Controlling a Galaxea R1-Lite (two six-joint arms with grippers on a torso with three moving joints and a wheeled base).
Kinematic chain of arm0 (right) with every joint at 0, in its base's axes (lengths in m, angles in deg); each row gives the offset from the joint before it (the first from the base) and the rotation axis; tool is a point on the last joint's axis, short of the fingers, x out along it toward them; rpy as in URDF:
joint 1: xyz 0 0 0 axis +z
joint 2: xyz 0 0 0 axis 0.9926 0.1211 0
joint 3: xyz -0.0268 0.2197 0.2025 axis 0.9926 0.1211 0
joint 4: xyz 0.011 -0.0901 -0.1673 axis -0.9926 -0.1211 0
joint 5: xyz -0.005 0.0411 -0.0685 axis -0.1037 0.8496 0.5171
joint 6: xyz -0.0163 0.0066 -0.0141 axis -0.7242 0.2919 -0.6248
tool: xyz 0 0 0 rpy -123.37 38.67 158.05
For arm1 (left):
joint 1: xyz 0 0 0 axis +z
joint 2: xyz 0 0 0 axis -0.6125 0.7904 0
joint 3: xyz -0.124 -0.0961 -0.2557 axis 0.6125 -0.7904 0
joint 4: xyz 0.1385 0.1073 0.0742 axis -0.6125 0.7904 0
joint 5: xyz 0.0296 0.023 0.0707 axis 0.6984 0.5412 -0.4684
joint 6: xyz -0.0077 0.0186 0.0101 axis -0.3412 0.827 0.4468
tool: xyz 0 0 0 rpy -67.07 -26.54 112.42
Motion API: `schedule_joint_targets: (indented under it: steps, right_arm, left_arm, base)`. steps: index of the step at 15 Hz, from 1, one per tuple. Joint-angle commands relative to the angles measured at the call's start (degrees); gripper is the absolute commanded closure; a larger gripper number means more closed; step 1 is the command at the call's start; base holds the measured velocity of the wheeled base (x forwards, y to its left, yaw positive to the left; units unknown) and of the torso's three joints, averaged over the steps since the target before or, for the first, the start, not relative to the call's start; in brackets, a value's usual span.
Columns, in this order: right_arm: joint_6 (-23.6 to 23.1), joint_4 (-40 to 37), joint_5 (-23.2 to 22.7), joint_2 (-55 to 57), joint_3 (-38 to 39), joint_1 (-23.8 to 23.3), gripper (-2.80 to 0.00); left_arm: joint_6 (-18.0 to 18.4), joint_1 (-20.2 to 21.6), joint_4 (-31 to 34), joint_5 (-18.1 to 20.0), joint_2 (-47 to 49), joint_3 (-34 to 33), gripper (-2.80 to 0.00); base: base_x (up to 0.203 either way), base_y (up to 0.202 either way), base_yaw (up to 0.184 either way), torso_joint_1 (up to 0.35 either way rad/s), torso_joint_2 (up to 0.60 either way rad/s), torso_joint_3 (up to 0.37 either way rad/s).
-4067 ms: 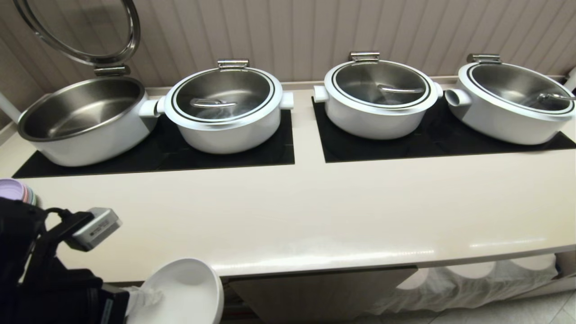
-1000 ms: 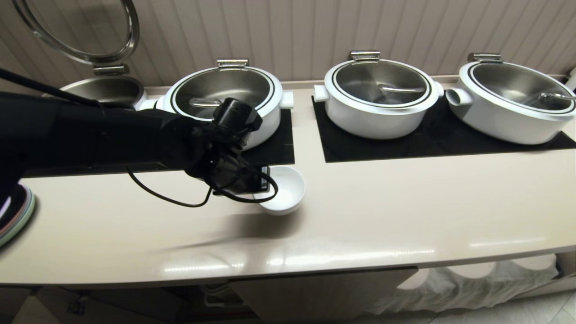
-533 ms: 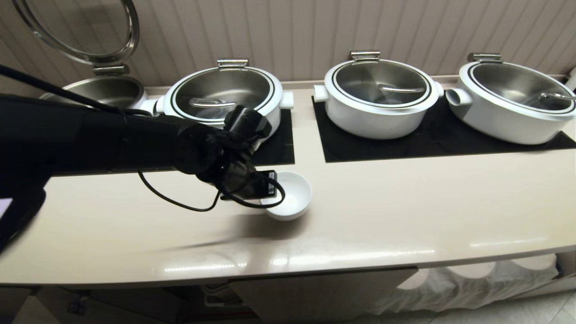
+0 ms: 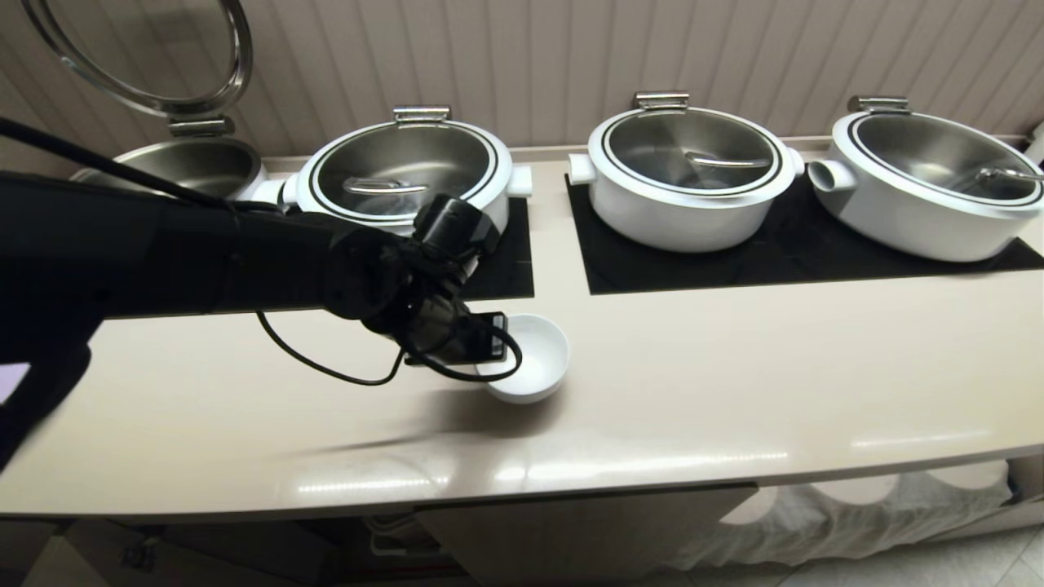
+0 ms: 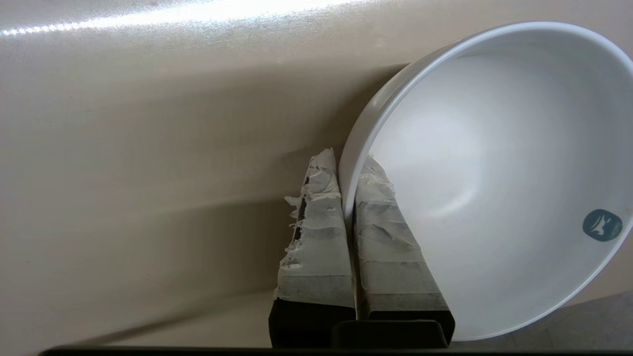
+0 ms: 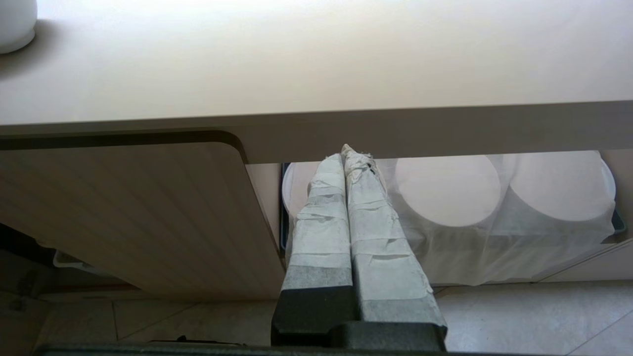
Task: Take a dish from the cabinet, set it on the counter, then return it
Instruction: Place it on the table
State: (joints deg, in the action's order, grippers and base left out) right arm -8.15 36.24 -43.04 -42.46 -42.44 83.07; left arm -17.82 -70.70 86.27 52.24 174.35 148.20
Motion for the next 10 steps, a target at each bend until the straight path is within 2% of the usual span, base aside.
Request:
schedule_joint_targets:
  steps: [1,10]
  right_arm:
    - [0.0,0.0,0.0,0.0,0.0,0.0,0.0]
    - [0.0,0.0,0.0,0.1,0.0,0.1,0.0]
  left_arm:
    - [-0.2,-0.1,0.1,-0.1,-0.1,0.0,0.0]
    - [-0.2,-0.1,0.1,-0.1,-0.4,0.0,0.0]
  base:
    - [0.0,0.0,0.0,0.0,0.0,0.0]
    - [0.0,0.0,0.0,0.0,0.0,0.0]
